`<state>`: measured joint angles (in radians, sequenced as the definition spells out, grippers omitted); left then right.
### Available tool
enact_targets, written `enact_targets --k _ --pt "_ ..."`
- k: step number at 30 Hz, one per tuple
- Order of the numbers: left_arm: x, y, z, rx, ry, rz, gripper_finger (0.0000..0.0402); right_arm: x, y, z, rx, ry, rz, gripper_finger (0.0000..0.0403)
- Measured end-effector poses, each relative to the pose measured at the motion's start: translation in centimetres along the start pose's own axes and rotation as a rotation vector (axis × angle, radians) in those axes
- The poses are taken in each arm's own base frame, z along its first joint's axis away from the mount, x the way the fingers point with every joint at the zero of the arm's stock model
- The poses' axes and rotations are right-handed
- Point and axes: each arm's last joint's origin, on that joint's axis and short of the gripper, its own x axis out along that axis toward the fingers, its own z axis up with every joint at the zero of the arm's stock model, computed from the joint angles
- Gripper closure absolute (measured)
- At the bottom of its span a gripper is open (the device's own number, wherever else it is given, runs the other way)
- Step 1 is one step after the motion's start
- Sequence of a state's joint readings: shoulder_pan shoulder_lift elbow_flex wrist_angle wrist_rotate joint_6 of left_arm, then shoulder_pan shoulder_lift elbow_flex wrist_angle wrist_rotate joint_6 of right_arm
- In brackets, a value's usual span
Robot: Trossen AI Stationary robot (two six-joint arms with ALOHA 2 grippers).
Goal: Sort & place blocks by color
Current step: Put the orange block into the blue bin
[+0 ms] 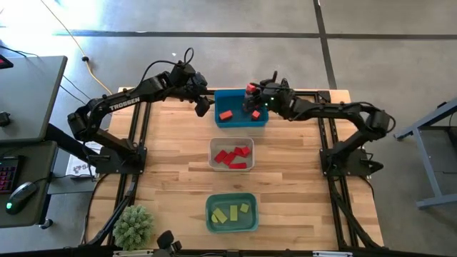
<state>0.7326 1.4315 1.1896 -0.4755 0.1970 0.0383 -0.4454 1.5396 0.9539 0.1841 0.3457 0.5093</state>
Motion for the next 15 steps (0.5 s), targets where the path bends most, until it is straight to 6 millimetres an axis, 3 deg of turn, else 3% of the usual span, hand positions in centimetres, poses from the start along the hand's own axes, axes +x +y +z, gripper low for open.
enact_targets --k 6,12,15 --pt "0.0 0.0 -0.1 -0.002 0.009 0.0 0.0163 2.3 -0.5 -2.9 0.049 0.117 -0.031 0.0299" --pt "0.0 0.0 -0.1 0.015 0.014 0.0 0.0163 3.0 -0.9 -4.0 0.061 0.17 -0.057 0.0299" --pt "0.0 0.0 -0.2 0.014 0.024 -0.001 0.0163 3.0 -1.0 -4.2 0.054 0.186 -0.068 0.0264"
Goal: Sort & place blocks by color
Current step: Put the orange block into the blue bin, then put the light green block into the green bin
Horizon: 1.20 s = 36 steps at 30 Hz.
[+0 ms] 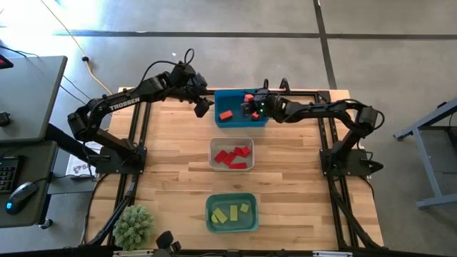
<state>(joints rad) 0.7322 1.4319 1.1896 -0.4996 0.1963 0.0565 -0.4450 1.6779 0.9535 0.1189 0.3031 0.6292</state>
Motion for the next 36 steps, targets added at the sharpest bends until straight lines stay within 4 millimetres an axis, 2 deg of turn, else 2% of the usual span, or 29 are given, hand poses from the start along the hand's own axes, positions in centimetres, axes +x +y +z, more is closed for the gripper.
enact_targets --k 4,8,16,30,36 --pt "0.0 0.0 -0.1 -0.002 0.011 0.0 0.0163 0.0 0.0 0.0 0.003 0.0 -0.003 0.0187" --pt "0.0 0.0 -0.2 -0.004 0.019 0.001 0.0163 -0.1 0.3 0.4 0.0 -0.001 -0.002 0.0154" --pt "0.0 0.0 -0.3 -0.006 0.033 0.0 0.0163 -0.7 0.2 2.6 -0.1 0.132 -0.128 0.015" --pt "0.0 0.0 -0.3 -0.006 0.031 0.0 0.0163 -3.4 -0.9 9.3 -0.285 0.255 -0.33 0.0148" --pt "0.0 0.0 -0.3 -0.006 0.029 0.0 0.0163 -4.0 -2.4 10.2 -0.315 0.325 -0.402 0.0148"
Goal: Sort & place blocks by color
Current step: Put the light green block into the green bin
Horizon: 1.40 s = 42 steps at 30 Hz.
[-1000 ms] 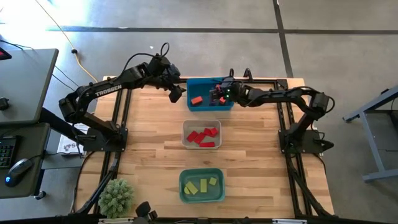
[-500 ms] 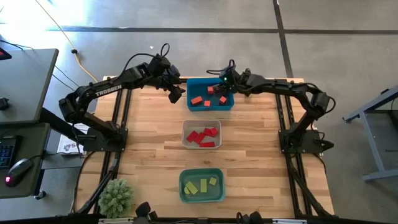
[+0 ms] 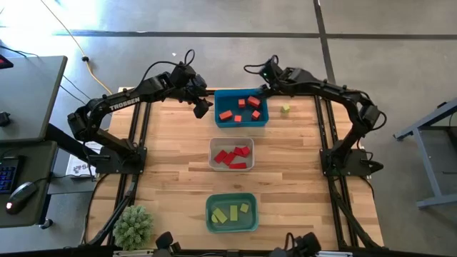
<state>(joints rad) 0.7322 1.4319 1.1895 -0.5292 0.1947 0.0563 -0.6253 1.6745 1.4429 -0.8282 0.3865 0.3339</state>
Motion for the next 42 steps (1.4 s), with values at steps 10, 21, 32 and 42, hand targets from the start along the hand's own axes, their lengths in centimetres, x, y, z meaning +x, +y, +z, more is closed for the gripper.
enact_targets --k 10,21,32,42 --pt "0.0 0.0 0.0 0.0 -0.002 0.0 0.0163 1.1 -4.0 -0.9 -0.054 0.213 -0.076 0.0148" --pt "0.0 0.0 0.0 -0.002 -0.002 0.0 0.0163 2.7 -8.9 -0.7 0.069 0.315 0.063 0.0148" --pt "0.0 0.0 0.3 0.003 -0.027 0.002 0.0163 6.0 -9.5 -3.5 0.09 0.37 0.125 0.0148" --pt "0.0 0.1 1.0 0.019 -0.103 0.005 0.0163 8.5 -8.5 -5.8 0.095 0.32 0.181 0.0148"
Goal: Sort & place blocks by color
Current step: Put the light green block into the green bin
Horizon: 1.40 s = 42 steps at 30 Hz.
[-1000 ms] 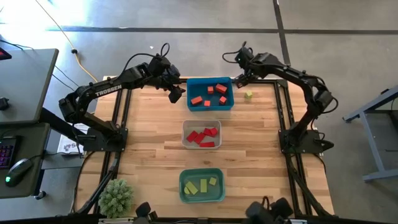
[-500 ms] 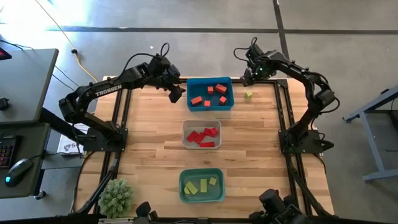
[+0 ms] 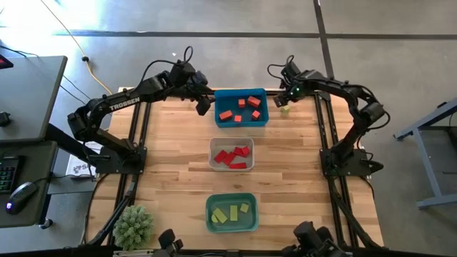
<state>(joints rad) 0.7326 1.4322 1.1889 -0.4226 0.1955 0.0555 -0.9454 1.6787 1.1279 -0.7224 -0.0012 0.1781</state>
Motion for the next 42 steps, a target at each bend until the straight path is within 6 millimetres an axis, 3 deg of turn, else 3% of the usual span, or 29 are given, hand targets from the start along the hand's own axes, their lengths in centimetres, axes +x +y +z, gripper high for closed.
enact_targets --k 17,20,27,31,36,42 --pt "0.0 0.0 0.0 0.0 -0.002 0.001 0.0163 4.3 1.7 -2.1 -0.046 0.008 -0.086 0.0154" --pt "0.0 0.0 0.0 0.0 -0.002 0.0 0.0163 4.8 1.9 -2.1 -0.034 0.017 -0.097 0.0183" --pt "0.0 0.0 0.0 0.001 -0.001 0.001 0.0163 5.3 2.1 -2.5 0.039 0.062 -0.097 0.0295" --pt "0.0 0.0 0.0 0.0 0.004 0.001 0.0163 4.5 2.7 -2.8 0.02 0.077 -0.101 0.0295" --pt "0.0 0.0 0.0 0.0 0.005 0.0 0.0163 1.7 4.2 -2.8 0.025 0.048 -0.08 0.0295" --pt "0.0 0.0 -0.1 -0.001 0.005 0.0 0.0163 -3.3 7.0 -4.1 0.046 -0.025 -0.013 0.0295"
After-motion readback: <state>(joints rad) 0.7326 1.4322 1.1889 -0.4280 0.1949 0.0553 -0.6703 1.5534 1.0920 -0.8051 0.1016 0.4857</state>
